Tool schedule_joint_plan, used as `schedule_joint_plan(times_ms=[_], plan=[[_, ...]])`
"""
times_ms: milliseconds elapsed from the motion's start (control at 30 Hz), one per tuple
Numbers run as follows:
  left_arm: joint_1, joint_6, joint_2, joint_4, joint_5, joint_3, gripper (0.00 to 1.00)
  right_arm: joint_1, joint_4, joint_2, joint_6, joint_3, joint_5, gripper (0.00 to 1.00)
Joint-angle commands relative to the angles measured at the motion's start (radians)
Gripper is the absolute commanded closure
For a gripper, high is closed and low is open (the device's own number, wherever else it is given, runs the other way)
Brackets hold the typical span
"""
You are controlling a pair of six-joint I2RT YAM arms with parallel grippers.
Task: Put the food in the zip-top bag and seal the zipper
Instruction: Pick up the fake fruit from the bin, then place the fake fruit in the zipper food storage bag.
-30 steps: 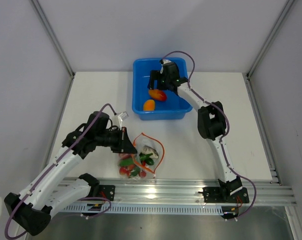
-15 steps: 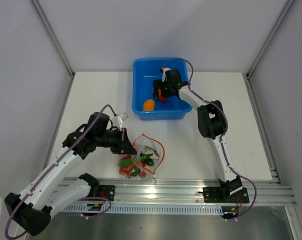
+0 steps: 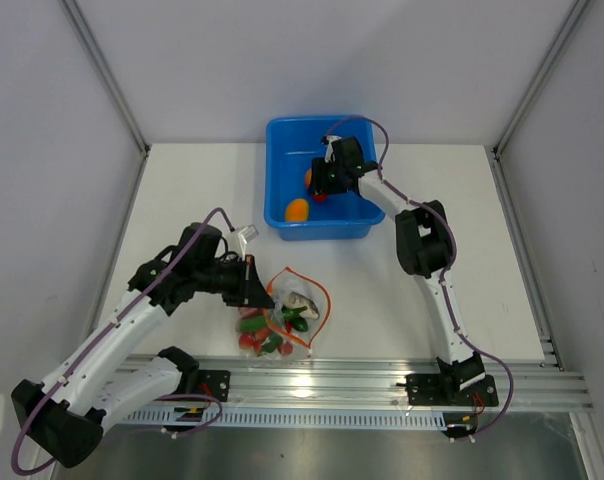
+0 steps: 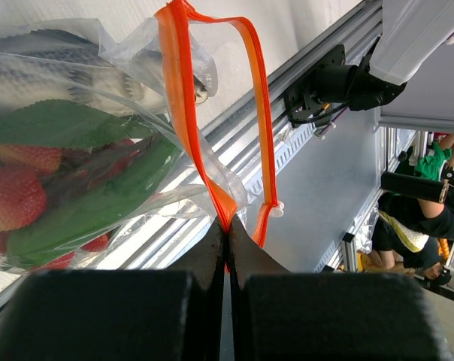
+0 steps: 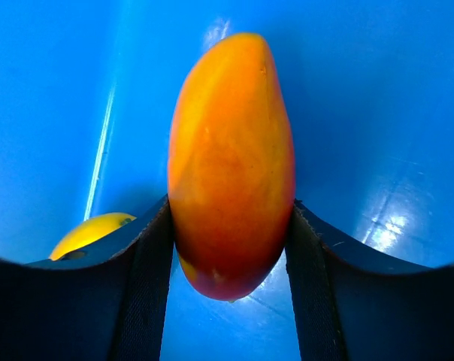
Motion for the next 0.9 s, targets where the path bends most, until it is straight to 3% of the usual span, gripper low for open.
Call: schedule_joint_plan(times_ms=[0, 100, 200, 367, 567, 767, 867], plan=[[0.008, 0.002, 0.011, 0.007, 0.002, 0.042, 0.99, -0.02, 0.012, -0.016, 0.061, 0.072, -0.016, 0.82], [0.01, -0.001, 0.027, 0.003, -0.015, 0.051, 0.99, -0.037, -0.047, -0.046, 0.127, 0.131, -0.009, 1.0], [0.013, -0.001, 0.053, 0.001, -0.001, 0.056, 0.99, -0.05, -0.083, -0.121, 0.198, 0.135, -0.056, 1.0], [0.013, -0.003, 0.08, 0.027, 0.014, 0.062, 0.99, -0.037, -0.235, -0.272, 0.181, 0.081, -0.137, 1.0], [0.013, -0.011, 0.108, 0.073, 0.037, 0.059, 0.99, 0.036, -0.272, -0.62, 0.129, -0.357, -0.252, 1.0], [0.014, -0.014, 0.108, 0.064, 0.031, 0.073, 1.0, 0.174, -0.44, -0.883, -0.014, -0.6, -0.395, 1.0], [0.014, -0.018, 0.102, 0.056, 0.037, 0.071, 1.0, 0.24, -0.508, -0.958, -0.05, -0.646, -0.418, 1.0]])
